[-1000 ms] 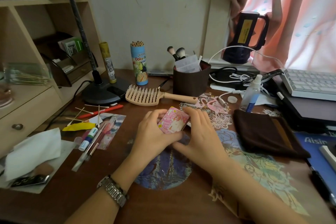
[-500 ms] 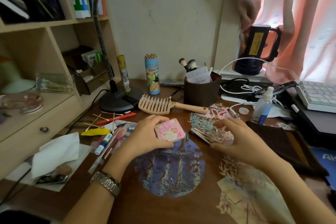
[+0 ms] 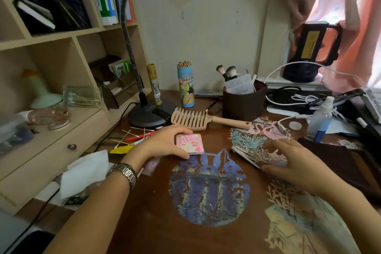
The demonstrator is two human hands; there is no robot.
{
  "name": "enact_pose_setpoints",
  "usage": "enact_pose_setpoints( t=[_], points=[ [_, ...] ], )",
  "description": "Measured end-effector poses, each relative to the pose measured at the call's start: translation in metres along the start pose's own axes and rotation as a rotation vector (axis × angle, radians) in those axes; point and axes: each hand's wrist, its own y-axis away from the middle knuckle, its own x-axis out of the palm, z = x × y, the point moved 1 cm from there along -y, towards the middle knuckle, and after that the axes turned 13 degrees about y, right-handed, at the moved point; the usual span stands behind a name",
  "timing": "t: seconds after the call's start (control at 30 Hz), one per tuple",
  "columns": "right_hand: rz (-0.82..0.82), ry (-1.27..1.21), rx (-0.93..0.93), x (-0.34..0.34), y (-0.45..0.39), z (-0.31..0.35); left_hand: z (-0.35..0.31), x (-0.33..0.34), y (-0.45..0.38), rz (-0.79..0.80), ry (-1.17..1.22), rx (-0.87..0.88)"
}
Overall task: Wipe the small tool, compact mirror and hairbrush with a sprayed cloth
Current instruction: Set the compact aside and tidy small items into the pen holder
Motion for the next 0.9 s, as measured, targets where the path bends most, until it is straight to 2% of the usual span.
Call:
enact_pose_setpoints(
  t=[0.3, 0.9],
  points=[
    [0.03, -0.007, 0.024, -0.005, 0.0, -0.001, 0.013, -0.008, -0.017, 0.113, 0.005, -0.036],
    [0.029, -0.03, 0.022, -0.002, 0.0, -0.007, 0.018, -0.022, -0.014, 0.187, -0.009, -0.106]
  ],
)
